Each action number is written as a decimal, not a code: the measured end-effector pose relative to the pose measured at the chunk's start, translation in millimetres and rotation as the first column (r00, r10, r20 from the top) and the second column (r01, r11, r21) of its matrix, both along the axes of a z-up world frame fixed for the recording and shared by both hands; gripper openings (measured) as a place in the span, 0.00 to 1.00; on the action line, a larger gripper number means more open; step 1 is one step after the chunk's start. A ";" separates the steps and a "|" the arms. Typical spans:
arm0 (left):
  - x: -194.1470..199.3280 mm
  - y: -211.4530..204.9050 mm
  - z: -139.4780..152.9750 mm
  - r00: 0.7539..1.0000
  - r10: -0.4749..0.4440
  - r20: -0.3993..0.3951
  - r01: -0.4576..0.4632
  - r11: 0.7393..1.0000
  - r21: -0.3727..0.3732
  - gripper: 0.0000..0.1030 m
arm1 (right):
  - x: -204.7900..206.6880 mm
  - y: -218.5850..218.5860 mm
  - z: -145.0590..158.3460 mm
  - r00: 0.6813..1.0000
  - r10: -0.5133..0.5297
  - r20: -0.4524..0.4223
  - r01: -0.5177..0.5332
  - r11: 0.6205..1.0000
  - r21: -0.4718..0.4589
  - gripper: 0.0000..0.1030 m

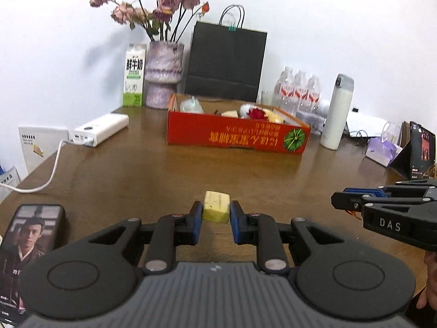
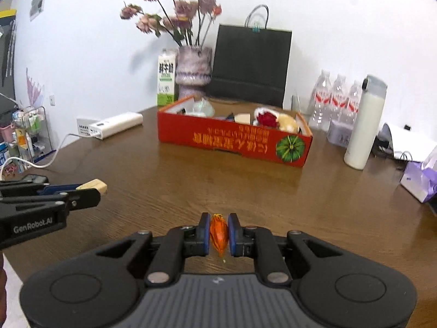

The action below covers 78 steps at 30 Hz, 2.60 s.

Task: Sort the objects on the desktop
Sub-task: 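Carry the yellow block and orange piece into the box and release both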

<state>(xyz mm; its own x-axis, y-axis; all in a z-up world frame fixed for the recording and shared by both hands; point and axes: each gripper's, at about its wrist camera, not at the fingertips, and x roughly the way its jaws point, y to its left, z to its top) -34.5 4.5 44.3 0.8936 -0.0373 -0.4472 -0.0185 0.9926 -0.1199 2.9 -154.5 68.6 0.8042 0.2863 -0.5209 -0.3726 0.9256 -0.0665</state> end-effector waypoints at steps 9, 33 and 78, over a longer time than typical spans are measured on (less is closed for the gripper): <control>35.1 2.4 24.4 0.997 -0.076 -0.007 0.076 0.997 -0.013 0.21 | 28.7 -13.2 22.9 0.999 -0.030 0.040 0.028 0.998 0.048 0.12; 365.9 33.7 51.9 0.969 -0.155 -0.194 0.121 0.976 -0.179 0.22 | 363.5 19.0 36.7 0.983 -0.029 -0.184 0.076 0.964 0.253 0.12; -2.8 -0.7 -11.6 0.993 0.117 0.004 -0.117 0.991 0.057 1.00 | -27.1 -9.5 -13.4 0.988 -0.121 0.092 0.111 0.989 0.101 0.90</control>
<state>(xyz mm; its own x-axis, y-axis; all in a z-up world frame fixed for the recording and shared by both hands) -37.4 3.9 32.7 0.8907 0.0933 -0.4450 -0.1350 0.9889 -0.0628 -24.3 -164.0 55.2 0.8805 0.2327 -0.4130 -0.2583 0.9660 -0.0065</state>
